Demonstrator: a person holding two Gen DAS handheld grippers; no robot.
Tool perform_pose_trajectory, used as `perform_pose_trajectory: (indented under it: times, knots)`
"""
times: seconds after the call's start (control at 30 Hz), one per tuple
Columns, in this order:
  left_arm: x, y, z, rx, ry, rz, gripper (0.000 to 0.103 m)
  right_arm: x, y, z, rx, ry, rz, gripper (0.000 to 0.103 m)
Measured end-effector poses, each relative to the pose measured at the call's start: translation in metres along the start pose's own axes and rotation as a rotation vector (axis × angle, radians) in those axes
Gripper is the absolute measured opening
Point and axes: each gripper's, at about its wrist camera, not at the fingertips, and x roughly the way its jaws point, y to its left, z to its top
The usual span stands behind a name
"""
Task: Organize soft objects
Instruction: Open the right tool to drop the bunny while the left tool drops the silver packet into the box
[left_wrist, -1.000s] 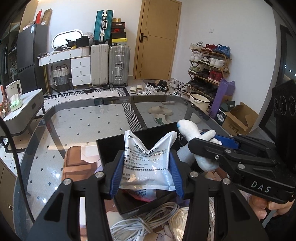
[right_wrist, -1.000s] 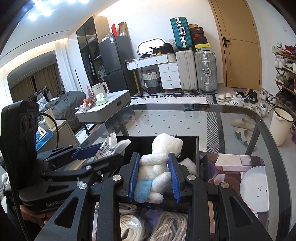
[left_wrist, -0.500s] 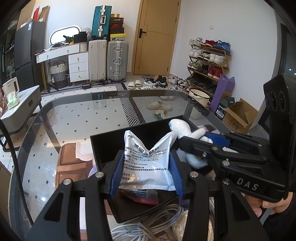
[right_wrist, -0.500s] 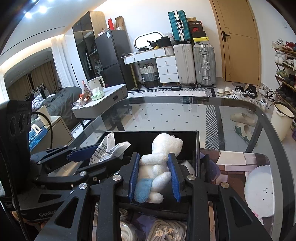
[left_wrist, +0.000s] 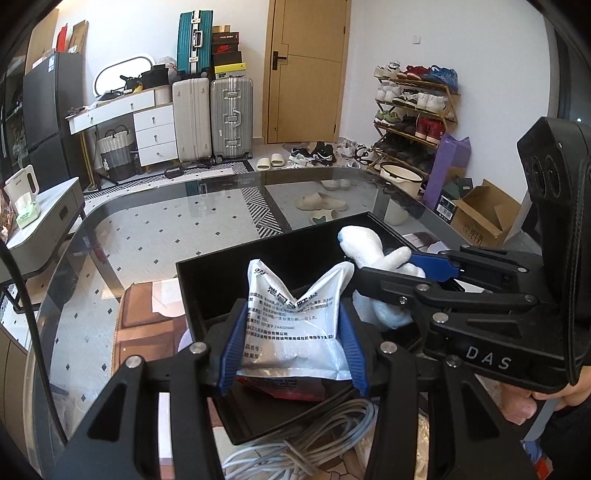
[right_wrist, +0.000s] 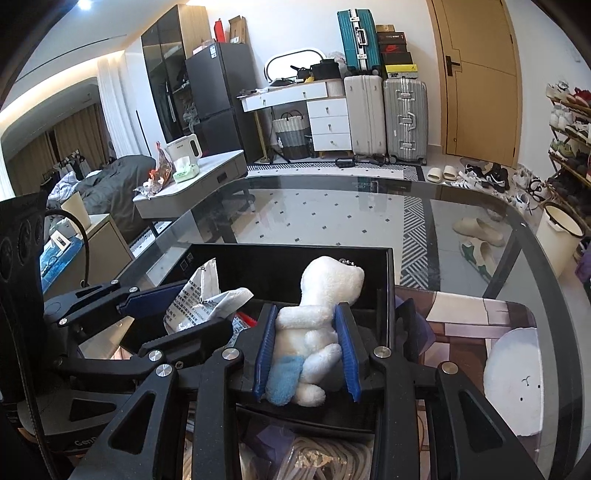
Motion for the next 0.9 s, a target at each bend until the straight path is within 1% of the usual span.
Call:
perform_pose_trajectory:
  times: [0.13,0.3,0.4,0.47,0.57,0.63,0.67,0.7,0.73,0.77,0.8,0.83,0.87,0.9]
  knots:
    - [0.000,0.002,-0.001,0.008,0.005,0.019,0.047,-0.001,0.004,-0.002,0.007,0.014,-0.015,0.031]
    - [0.000,0.002,-0.002,0.009,0.005,0.011,0.047,-0.004,0.006,-0.005,0.027,0.033,-0.030,0.031]
    - [-0.001,0.003,-0.002,0.008,0.006,0.001,0.047,-0.007,0.004,-0.005,0.039,0.041,-0.025,0.031]
    - [-0.001,0.004,-0.003,0.010,0.008,-0.002,0.048,-0.007,0.005,-0.005,0.018,0.036,-0.013,0.033]
    - [-0.003,0.005,-0.003,-0.008,0.012,-0.028,0.051,-0.009,0.005,-0.007,-0.020,0.018,0.006,0.036]
    - [-0.006,0.006,-0.003,-0.013,0.015,-0.042,0.054,-0.013,0.003,-0.008,-0.026,0.005,-0.004,0.045]
    - [-0.007,0.006,-0.003,-0.014,0.015,-0.047,0.060,-0.017,0.000,-0.008,-0.022,-0.007,-0.005,0.046]
    - [-0.009,0.005,-0.002,-0.013,0.011,-0.050,0.070,-0.019,-0.001,-0.008,-0.016,-0.012,-0.010,0.051]
    - [-0.012,0.004,-0.002,-0.012,0.004,-0.043,0.075,-0.023,-0.003,-0.008,-0.011,-0.020,-0.016,0.053]
    - [-0.016,0.003,-0.002,-0.009,-0.013,-0.038,0.082,-0.028,-0.005,-0.008,-0.011,-0.029,-0.011,0.055]
    - [-0.022,0.002,-0.003,-0.003,-0.034,-0.034,0.086,-0.032,-0.006,-0.009,-0.012,-0.037,-0.007,0.059]
    - [-0.024,0.002,-0.003,0.001,-0.041,-0.035,0.088,-0.038,-0.008,-0.010,-0.015,-0.046,-0.026,0.069]
    - [-0.028,0.002,-0.003,0.005,-0.049,-0.040,0.091,-0.043,-0.008,-0.011,-0.018,-0.053,-0.047,0.076]
    - [-0.032,0.002,-0.004,0.005,-0.056,-0.039,0.093,-0.049,-0.011,-0.013,-0.016,-0.068,-0.073,0.087]
